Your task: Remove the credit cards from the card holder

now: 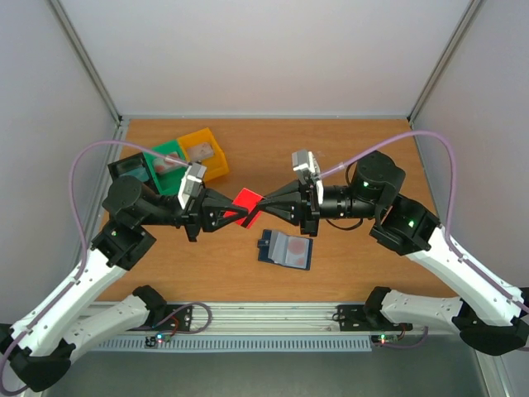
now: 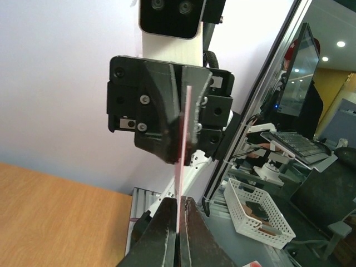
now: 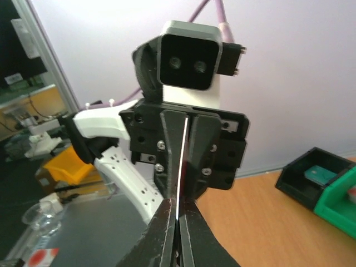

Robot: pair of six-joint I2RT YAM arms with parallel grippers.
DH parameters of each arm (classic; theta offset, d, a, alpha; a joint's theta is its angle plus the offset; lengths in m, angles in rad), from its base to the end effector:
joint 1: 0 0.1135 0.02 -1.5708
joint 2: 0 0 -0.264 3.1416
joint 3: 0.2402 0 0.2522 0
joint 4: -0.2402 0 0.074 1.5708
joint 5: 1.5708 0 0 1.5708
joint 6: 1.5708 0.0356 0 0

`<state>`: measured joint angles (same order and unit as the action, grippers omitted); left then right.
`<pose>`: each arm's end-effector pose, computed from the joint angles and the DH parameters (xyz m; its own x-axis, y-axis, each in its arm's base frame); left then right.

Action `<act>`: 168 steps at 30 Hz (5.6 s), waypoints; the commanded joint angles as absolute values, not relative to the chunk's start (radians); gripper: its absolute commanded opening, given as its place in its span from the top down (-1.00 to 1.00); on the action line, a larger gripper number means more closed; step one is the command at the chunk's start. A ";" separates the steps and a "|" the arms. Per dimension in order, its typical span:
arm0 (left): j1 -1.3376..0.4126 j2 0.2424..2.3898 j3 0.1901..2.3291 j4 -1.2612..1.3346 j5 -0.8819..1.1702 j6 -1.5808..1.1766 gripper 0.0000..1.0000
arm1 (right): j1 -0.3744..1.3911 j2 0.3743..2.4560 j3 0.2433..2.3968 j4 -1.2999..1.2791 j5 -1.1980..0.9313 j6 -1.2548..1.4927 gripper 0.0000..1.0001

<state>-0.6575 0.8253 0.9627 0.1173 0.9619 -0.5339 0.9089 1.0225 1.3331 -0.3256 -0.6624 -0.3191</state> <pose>0.1141 -0.1250 0.4242 -0.3260 -0.1161 -0.9382 0.9433 -0.1063 -0.3146 0.1053 0.1707 0.4693 0.3049 -0.0111 -0.9523 -0.9524 -0.0041 -0.3049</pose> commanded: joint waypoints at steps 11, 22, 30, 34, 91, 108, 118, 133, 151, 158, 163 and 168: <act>-0.655 0.823 1.092 -0.528 0.945 -0.041 0.04 | 0.914 1.199 1.634 -0.965 -0.640 -0.605 0.97; -0.657 0.854 1.112 -0.608 0.978 0.103 0.62 | 0.948 1.294 1.761 -1.096 -0.623 -0.685 0.98; -0.657 0.841 1.069 -0.506 0.989 0.065 0.73 | 0.948 1.264 1.737 -1.027 -0.629 -0.664 0.98; -0.656 0.835 1.047 -0.422 1.022 0.037 0.76 | 0.948 1.268 1.727 -1.017 -0.638 -0.658 0.98; 0.018 1.878 1.496 -0.534 -0.178 1.146 0.99 | 0.744 1.093 1.374 -0.823 -0.303 -0.507 -0.97; 0.023 2.000 1.468 -0.345 -0.267 1.214 0.99 | 0.744 1.110 1.376 -0.833 -0.321 -0.526 -0.97; 0.023 2.035 1.432 -0.251 -0.287 1.241 1.00 | 0.743 1.118 1.385 -0.843 -0.348 -0.527 -0.97; 0.023 2.000 1.481 -0.383 -0.201 1.170 -0.16 | 0.744 1.116 1.390 -0.865 -0.374 -0.528 -0.97; 0.042 1.832 1.728 -0.894 0.137 0.901 -0.64 | 0.694 1.193 1.435 -1.046 0.080 -0.246 -0.97; 0.025 1.580 1.666 -1.132 0.556 0.492 -0.99 | 0.689 1.273 1.308 -1.219 0.267 0.015 -0.92; -0.182 1.492 1.381 -1.184 0.687 0.323 -0.99 | 0.690 1.326 1.116 -1.072 0.075 0.124 -0.59; -0.347 1.488 1.093 -0.988 0.807 0.102 -0.99 | 0.690 1.371 0.954 -0.871 -0.084 0.223 -0.27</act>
<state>-0.2729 1.4654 1.2701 -1.0714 0.6510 0.3481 0.6899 1.3514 1.0294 -1.0317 0.0498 0.0914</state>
